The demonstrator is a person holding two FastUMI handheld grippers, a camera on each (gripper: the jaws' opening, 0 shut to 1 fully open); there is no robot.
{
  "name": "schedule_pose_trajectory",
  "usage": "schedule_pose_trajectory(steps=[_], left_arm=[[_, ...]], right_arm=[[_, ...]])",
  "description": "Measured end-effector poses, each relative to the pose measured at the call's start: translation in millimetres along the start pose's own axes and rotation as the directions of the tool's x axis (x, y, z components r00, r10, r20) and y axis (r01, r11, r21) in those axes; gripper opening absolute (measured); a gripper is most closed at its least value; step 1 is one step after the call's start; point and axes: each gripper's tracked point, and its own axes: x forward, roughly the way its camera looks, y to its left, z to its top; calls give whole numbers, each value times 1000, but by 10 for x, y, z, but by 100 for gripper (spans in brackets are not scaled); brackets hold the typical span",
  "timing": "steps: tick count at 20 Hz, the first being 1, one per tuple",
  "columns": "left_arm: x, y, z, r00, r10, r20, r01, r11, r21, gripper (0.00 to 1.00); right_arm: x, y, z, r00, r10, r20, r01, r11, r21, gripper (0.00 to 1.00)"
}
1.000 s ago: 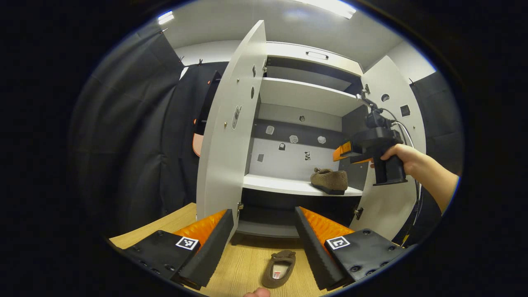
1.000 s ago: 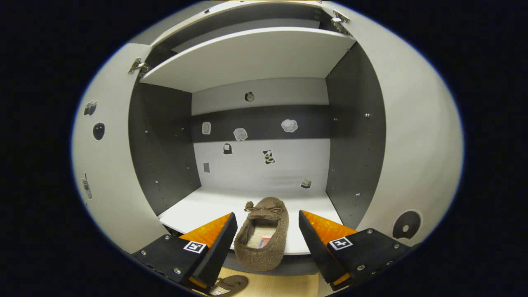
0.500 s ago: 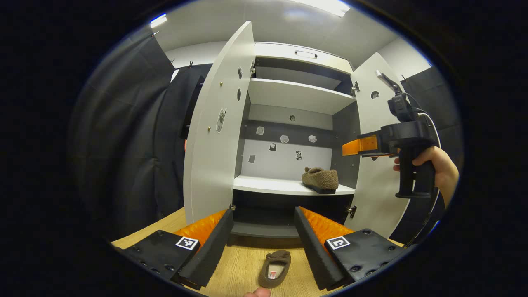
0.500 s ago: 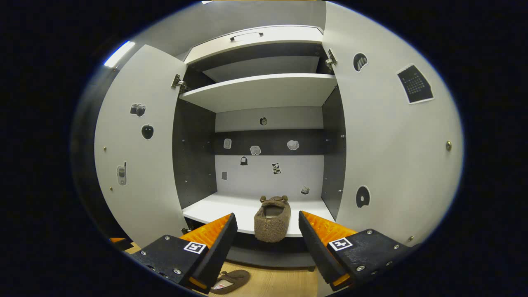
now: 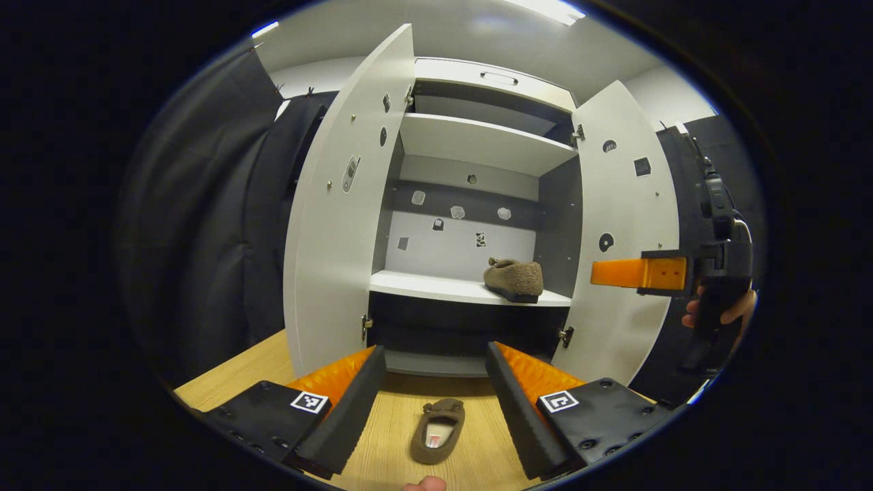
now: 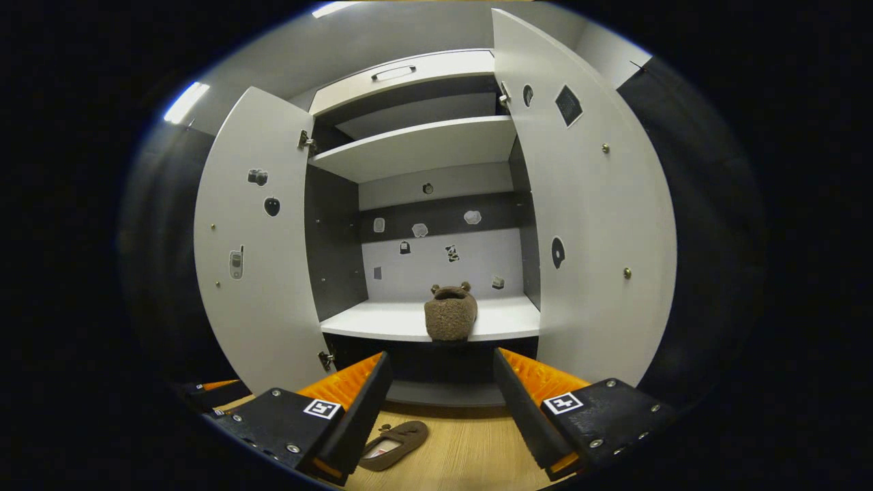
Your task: Grab one shoe with the right hand and put it into the shoe cabinet, grab the other shoe with the left hand and put it into the shoe cabinet; then close the right door with the right hand and the left door with the left hand.
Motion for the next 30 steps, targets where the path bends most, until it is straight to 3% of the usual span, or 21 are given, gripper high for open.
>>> schedule_pose_trajectory(steps=[3,7,11,14,18,20,22,30], left_arm=[[202,-2,-245,994,-56,-91,53,998,-40,97],[519,79,-923,963,-97,-251,99,995,-7,97],[785,260,-1865,889,-86,-451,124,991,55,97],[949,325,-2366,838,-75,-540,133,989,70,98],[1196,449,-2756,796,-52,-603,166,977,135,100],[1320,472,-2957,775,-50,-630,156,981,113,98],[1436,479,-3052,769,-47,-637,158,980,118,98],[1731,385,-3123,797,-68,-600,203,966,161,92]], right_arm=[[-157,-40,22,999,16,45,-17,1000,23,92],[-265,-194,-15,998,-7,59,6,999,32,92],[-316,-335,37,997,-34,72,34,999,1,92],[-372,-405,-11,995,-60,82,61,998,-7,92],[-428,-468,-26,992,-100,79,101,995,-7,92],[-464,-474,-28,991,-110,78,112,993,-22,92],[-488,-507,-42,990,-122,71,124,992,-32,92],[-467,-550,-230,991,-134,12,134,991,-6,92]])
